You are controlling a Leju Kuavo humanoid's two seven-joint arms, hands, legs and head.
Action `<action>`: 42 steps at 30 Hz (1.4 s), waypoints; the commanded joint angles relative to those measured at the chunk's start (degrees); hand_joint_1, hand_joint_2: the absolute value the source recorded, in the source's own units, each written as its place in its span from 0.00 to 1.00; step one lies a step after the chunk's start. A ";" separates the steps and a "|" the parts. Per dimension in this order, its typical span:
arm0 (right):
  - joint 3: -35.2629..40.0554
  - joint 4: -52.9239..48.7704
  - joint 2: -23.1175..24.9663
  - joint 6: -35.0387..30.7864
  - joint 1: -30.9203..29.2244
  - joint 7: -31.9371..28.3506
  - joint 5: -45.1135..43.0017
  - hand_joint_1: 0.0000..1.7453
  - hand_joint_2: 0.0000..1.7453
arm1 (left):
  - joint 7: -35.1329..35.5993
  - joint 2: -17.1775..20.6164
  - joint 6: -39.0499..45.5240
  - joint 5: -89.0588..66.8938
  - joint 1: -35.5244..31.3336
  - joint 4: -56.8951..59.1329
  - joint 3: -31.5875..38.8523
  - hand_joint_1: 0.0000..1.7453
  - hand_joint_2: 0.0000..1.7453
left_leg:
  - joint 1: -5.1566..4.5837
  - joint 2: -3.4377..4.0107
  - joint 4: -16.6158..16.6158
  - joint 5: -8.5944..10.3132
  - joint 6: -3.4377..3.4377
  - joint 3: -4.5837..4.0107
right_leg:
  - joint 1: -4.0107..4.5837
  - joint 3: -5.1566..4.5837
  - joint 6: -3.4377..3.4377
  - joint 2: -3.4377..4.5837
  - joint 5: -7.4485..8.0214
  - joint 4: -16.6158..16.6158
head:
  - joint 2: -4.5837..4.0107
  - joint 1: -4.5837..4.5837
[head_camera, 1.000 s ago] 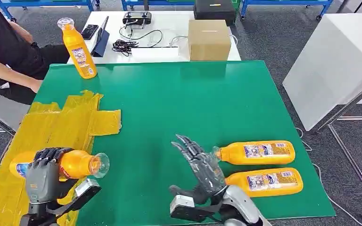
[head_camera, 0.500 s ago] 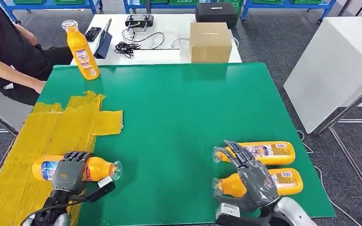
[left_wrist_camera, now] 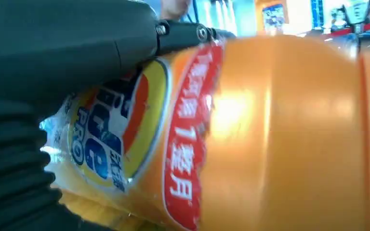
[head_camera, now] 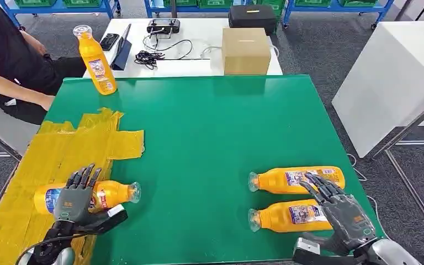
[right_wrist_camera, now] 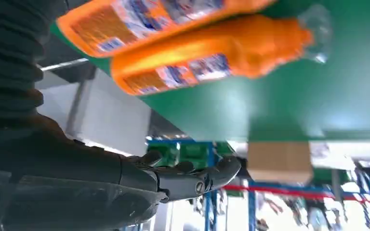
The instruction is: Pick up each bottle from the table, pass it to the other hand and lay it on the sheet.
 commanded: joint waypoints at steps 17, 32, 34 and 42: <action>-0.23 4.79 -4.89 4.25 5.28 6.73 -1.61 0.00 1.00 | -19.31 -3.78 -5.19 33.18 10.92 -24.70 7.93 0.00 0.00 | 0.08 0.34 0.01 -0.03 -0.04 -0.60 | 0.07 -0.68 0.01 0.27 0.04 -0.09 | 0.00 0.02; 6.49 8.91 -5.09 1.14 3.34 10.52 -1.68 0.00 1.00 | -24.35 -5.49 -7.92 42.32 12.90 -29.79 8.56 0.00 0.00 | 0.12 0.39 -0.03 0.02 -0.05 -0.78 | 0.11 -0.44 0.01 0.28 0.10 -0.17 | 0.00 0.02; 7.01 10.73 -3.41 0.98 1.51 10.47 -0.68 0.00 1.00 | -24.22 -5.47 -8.09 42.02 13.09 -30.29 8.13 0.00 0.00 | 0.13 0.39 -0.05 0.04 -0.06 -0.75 | 0.11 -0.59 0.00 0.29 0.12 -0.20 | 0.00 0.02; 6.54 17.05 2.36 2.35 -4.71 8.22 4.40 0.00 1.00 | -23.38 -5.28 -9.06 42.38 13.02 -31.05 7.54 0.00 0.00 | 0.15 0.45 -0.09 0.05 -0.06 -0.73 | 0.13 -0.63 0.00 0.34 0.14 -0.24 | 0.00 0.00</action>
